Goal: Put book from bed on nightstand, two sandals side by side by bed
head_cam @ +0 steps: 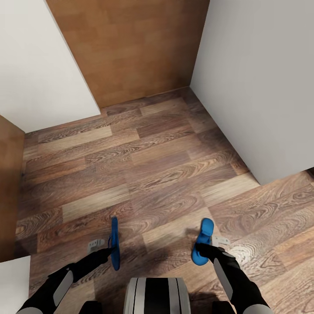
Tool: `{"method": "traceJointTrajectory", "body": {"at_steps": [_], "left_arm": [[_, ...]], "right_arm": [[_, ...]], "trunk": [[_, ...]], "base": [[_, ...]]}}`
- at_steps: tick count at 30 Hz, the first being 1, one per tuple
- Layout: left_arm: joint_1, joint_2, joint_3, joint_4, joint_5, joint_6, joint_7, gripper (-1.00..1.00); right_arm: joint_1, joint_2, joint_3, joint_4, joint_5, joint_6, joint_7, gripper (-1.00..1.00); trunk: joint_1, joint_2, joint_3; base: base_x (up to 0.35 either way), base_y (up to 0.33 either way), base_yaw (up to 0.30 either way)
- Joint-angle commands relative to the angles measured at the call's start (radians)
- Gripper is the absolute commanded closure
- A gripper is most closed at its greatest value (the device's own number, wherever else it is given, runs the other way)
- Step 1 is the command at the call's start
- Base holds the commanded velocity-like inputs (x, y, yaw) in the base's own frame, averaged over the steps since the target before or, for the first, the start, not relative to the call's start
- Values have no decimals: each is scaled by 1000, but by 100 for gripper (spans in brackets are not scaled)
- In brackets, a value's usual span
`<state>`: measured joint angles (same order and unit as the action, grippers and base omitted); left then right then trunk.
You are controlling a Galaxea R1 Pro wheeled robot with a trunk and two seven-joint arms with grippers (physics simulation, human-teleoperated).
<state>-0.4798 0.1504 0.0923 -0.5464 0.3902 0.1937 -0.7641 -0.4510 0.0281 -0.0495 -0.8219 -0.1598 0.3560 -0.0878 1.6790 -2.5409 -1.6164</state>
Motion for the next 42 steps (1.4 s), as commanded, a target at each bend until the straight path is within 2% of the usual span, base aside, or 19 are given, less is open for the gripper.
{"method": "traceJointTrajectory", "body": {"at_steps": [1,33,42], "left_arm": [[0,0,1,0,9,10,-4,100],[0,-2,0,0,7,9,-1,100],[0,-2,1,0,7,9,-1,100]], "right_arm": [[0,1,-1,-2,-11,4,-5,-100],[0,1,-1,-2,-9,4,-5,-100],[0,1,-1,-2,-10,4,-5,-100]], "trunk": [[0,0,-1],[0,0,-1],[4,-2,-35]], "base": [[184,78,0],[60,7,0],[0,0,0]]}}
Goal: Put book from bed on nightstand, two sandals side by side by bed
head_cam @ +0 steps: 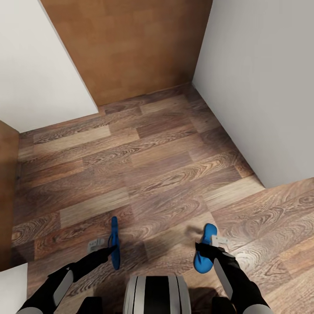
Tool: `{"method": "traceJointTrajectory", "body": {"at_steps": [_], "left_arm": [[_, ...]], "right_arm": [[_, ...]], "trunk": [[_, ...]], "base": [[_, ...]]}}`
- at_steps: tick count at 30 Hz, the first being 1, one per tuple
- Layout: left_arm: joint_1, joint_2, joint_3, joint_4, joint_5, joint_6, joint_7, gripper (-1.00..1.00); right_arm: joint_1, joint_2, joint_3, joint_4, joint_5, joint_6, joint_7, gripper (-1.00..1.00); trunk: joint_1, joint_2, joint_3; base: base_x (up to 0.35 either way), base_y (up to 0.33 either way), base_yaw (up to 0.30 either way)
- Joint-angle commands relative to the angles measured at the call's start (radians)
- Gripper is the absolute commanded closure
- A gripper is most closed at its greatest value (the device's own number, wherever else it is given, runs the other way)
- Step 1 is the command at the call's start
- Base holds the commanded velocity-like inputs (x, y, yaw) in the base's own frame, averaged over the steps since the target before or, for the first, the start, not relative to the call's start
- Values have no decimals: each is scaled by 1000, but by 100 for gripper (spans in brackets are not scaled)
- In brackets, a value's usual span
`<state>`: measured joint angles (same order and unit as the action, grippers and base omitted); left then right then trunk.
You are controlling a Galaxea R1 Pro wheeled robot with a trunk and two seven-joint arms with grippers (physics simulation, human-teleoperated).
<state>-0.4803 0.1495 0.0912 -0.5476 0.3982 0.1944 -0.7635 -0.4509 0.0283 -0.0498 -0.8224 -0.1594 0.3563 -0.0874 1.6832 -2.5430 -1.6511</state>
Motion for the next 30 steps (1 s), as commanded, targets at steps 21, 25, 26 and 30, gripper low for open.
{"method": "traceJointTrajectory", "body": {"at_steps": [21,25,26,30], "left_arm": [[0,-1,2,2,0,9,-2,100],[0,-1,2,2,0,8,-2,100],[0,-1,2,2,0,8,-2,100],[0,-1,1,2,1,8,-2,100]], "right_arm": [[0,0,-1,-2,-11,4,-5,-100],[0,0,-1,-2,-11,4,-6,-100],[0,0,-1,-2,-11,4,-6,-100],[0,0,-2,-2,-10,4,-6,-100]], "trunk": [[1,-1,-12],[3,-2,-28],[4,-2,-32],[4,-2,-32]], "base": [[0,0,0],[0,0,0],[0,0,0],[0,0,0]]}}
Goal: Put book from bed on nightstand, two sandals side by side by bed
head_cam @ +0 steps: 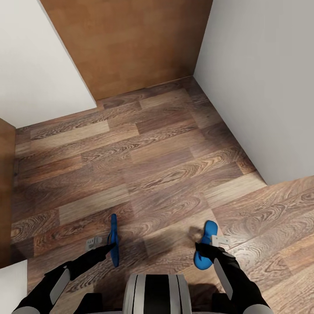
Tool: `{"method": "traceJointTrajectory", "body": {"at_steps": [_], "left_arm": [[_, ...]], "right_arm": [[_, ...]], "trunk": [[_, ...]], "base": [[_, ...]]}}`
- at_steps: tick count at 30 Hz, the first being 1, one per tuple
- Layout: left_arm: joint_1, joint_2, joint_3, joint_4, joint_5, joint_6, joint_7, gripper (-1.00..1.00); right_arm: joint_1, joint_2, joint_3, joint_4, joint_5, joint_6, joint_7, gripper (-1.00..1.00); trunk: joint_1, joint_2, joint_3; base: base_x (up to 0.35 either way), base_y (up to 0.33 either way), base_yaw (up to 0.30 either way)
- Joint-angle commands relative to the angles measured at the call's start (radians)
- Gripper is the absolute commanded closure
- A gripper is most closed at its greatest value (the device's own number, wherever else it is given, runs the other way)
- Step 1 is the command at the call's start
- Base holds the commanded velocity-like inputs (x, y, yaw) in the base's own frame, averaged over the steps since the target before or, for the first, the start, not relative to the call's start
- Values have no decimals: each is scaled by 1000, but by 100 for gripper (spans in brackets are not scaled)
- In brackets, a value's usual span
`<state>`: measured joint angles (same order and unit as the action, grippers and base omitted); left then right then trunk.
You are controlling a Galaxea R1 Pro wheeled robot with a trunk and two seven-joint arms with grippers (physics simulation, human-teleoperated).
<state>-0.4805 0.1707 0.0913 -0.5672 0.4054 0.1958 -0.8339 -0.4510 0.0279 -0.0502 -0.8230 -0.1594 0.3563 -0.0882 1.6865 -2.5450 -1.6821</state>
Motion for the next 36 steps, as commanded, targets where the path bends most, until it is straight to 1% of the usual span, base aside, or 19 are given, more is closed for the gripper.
{"method": "traceJointTrajectory", "body": {"at_steps": [1,6,7,14,30,36], "left_arm": [[0,-22,1,21,-7,7,68,100],[0,-22,1,21,-7,7,67,100],[0,-22,1,21,-7,7,67,100],[0,-22,1,21,-7,8,67,100],[0,-22,2,21,-7,10,67,100],[0,-22,2,21,-7,11,67,100]], "right_arm": [[0,1,-1,-2,-10,4,-5,-100],[0,1,-1,-2,-10,4,-5,-100],[0,1,-1,-1,-9,4,-5,100],[0,1,0,-2,-1,4,-8,100],[0,1,0,-2,-9,4,-6,100],[0,1,0,-2,-9,4,-6,100]], "trunk": [[0,0,-1],[0,0,-1],[0,0,-1],[0,0,-1],[0,0,-1],[-2,1,23]], "base": [[0,0,0],[0,0,0],[0,0,0],[0,0,0],[0,0,0],[0,0,0]]}}
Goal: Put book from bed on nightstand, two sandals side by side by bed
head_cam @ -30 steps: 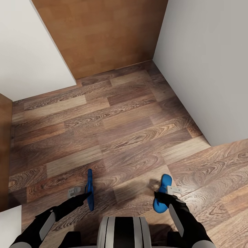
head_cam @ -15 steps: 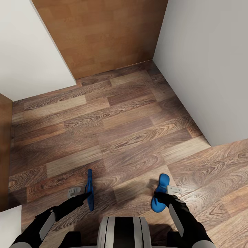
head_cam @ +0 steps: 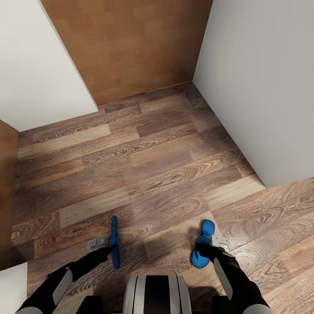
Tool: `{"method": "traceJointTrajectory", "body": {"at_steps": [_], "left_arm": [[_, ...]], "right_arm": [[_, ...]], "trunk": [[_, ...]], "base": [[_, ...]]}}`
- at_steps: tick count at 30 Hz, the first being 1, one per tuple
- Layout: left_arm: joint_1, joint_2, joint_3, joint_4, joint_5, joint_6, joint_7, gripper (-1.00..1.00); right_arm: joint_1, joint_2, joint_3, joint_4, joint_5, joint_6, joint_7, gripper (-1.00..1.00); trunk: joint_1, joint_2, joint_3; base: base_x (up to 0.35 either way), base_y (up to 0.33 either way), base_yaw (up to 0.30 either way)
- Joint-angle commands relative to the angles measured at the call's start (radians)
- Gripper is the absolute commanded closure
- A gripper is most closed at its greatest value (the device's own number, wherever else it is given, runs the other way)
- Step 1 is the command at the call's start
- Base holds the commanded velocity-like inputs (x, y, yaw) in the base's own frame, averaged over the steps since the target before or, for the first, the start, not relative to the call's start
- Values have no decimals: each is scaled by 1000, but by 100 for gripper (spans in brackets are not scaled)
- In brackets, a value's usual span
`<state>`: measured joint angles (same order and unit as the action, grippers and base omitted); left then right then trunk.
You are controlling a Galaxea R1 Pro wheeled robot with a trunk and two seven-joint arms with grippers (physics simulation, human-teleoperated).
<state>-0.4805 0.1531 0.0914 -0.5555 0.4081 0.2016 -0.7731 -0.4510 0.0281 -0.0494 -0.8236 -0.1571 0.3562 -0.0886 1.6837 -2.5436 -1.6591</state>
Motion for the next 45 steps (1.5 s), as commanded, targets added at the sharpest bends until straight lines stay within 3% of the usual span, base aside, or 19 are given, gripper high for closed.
{"method": "traceJointTrajectory", "body": {"at_steps": [1,5,10,45], "left_arm": [[0,-4,2,9,-9,5,6,100],[0,-4,2,9,-9,5,6,100],[0,-4,2,8,-9,5,6,100],[0,-4,1,8,-10,5,6,100]], "right_arm": [[0,0,-1,-2,-12,4,-6,100],[0,1,-1,-2,-12,4,-6,100],[0,1,-1,-2,-12,4,-5,100],[0,1,-1,-2,-12,4,-4,100]], "trunk": [[0,0,3],[-2,1,19],[-2,1,19],[-18,9,154]], "base": [[0,0,0],[0,0,0],[0,0,0],[0,0,0]]}}
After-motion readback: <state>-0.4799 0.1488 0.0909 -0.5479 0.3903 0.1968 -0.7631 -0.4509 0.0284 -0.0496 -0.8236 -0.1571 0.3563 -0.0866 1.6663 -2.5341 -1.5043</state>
